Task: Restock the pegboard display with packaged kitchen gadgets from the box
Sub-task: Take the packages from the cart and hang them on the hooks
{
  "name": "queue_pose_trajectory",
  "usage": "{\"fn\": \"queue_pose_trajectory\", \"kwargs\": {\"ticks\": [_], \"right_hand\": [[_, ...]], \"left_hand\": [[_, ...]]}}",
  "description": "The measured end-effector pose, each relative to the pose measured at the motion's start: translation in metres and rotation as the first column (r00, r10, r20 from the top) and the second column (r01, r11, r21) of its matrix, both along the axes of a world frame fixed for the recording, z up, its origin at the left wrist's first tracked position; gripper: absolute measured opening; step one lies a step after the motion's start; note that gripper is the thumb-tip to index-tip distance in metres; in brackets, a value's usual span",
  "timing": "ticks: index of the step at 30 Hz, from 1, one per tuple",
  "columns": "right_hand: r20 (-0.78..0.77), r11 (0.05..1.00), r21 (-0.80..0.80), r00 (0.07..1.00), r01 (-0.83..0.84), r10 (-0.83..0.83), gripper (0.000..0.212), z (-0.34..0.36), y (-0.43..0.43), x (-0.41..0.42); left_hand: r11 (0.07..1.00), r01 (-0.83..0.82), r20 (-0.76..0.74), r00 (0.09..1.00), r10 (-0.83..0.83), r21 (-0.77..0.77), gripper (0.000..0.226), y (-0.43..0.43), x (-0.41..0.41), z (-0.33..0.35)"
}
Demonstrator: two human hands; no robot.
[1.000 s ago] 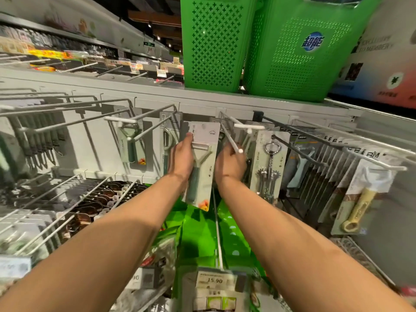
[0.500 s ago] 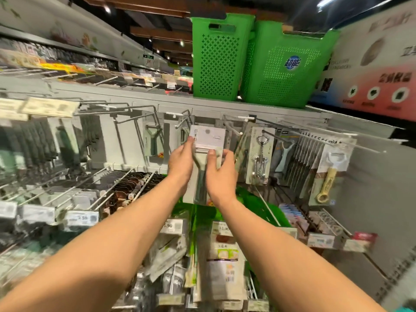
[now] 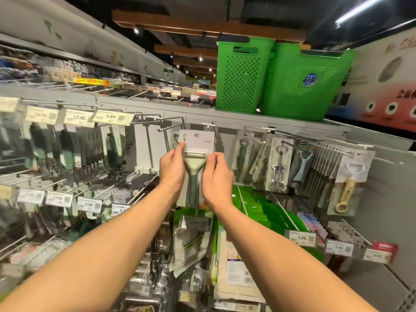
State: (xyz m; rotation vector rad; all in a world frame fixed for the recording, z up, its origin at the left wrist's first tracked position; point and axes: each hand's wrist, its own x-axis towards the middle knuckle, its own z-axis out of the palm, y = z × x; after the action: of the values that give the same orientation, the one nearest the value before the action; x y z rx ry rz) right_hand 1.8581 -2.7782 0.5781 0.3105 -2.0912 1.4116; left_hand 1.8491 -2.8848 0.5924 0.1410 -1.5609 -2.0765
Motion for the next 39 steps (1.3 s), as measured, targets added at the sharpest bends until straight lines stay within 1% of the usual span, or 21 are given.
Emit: {"fn": "queue_pose_trajectory", "kwargs": {"ticks": [3,5,7,10,11,13,17,19,21,23,26,28,31,34,36,39], "right_hand": [[0.024,0.997,0.040,0.998,-0.061,0.060,0.030,0.002,-0.026,0.002],[0.035,0.996,0.043,0.997,-0.075,0.073,0.032,0.003,-0.045,0.001],[0.051,0.995,0.043,0.995,-0.088,0.086,0.032,0.005,-0.062,-0.002],[0.083,0.996,0.025,0.993,-0.090,0.088,0.032,0.009,-0.079,-0.011],[0.095,0.997,0.012,0.992,-0.080,0.078,0.032,0.011,-0.083,-0.014],[0.111,0.998,-0.003,0.992,-0.067,0.067,0.031,0.011,-0.091,-0.022],[0.129,0.996,0.010,0.988,-0.085,0.084,0.030,0.011,-0.098,-0.037],[0.142,0.997,-0.007,0.987,-0.080,0.080,0.027,0.010,-0.101,-0.041],[0.147,0.996,-0.044,0.986,-0.076,0.081,0.017,0.008,-0.107,-0.046],[0.115,0.994,-0.072,0.990,-0.076,0.084,0.008,0.008,-0.110,-0.051],[0.005,0.994,-0.040,0.995,-0.101,0.102,0.007,0.005,-0.112,-0.057],[0.000,0.993,-0.015,0.993,-0.117,0.117,0.012,-0.002,-0.116,-0.069],[0.051,0.992,-0.008,0.991,-0.127,0.127,0.024,-0.009,-0.117,-0.090],[0.066,0.995,0.010,0.993,-0.099,0.098,0.036,-0.012,-0.122,-0.121],[0.092,0.996,0.027,0.993,-0.082,0.079,0.043,-0.011,-0.123,-0.139],[0.143,0.997,0.048,0.989,-0.053,0.045,0.052,-0.010,-0.130,-0.178]], "left_hand": [[0.998,-0.067,0.018,0.998,0.067,0.001,0.026,-0.028,0.008,-0.001],[0.994,-0.104,0.029,0.994,0.105,-0.024,0.024,-0.045,0.012,-0.002],[0.989,-0.139,0.011,0.990,0.140,-0.051,0.022,-0.061,0.011,-0.003],[0.982,-0.173,-0.022,0.985,0.172,-0.069,0.012,-0.079,0.004,-0.003],[0.981,-0.180,-0.021,0.984,0.179,-0.075,0.014,-0.082,0.003,-0.002],[0.979,-0.188,-0.027,0.982,0.187,-0.083,0.028,-0.088,-0.003,-0.003],[0.970,-0.207,-0.026,0.978,0.206,-0.129,0.044,-0.100,-0.016,-0.010],[0.967,-0.208,-0.026,0.978,0.206,-0.150,0.048,-0.104,-0.021,-0.013],[0.964,-0.214,-0.032,0.977,0.212,-0.158,0.047,-0.108,-0.028,-0.015],[0.954,-0.245,-0.041,0.970,0.241,-0.175,0.043,-0.109,-0.037,-0.017],[0.937,-0.271,-0.040,0.962,0.269,-0.221,0.032,-0.111,-0.047,-0.018],[0.918,-0.286,-0.059,0.958,0.281,-0.274,0.027,-0.115,-0.060,-0.018],[0.897,-0.308,-0.100,0.951,0.292,-0.318,0.019,-0.119,-0.083,-0.022],[0.882,-0.318,-0.106,0.948,0.300,-0.348,0.018,-0.123,-0.116,-0.028],[0.890,-0.291,-0.086,0.956,0.279,-0.351,0.020,-0.124,-0.135,-0.028],[0.904,-0.228,-0.008,0.970,0.242,-0.362,0.024,-0.128,-0.175,-0.026]]}}
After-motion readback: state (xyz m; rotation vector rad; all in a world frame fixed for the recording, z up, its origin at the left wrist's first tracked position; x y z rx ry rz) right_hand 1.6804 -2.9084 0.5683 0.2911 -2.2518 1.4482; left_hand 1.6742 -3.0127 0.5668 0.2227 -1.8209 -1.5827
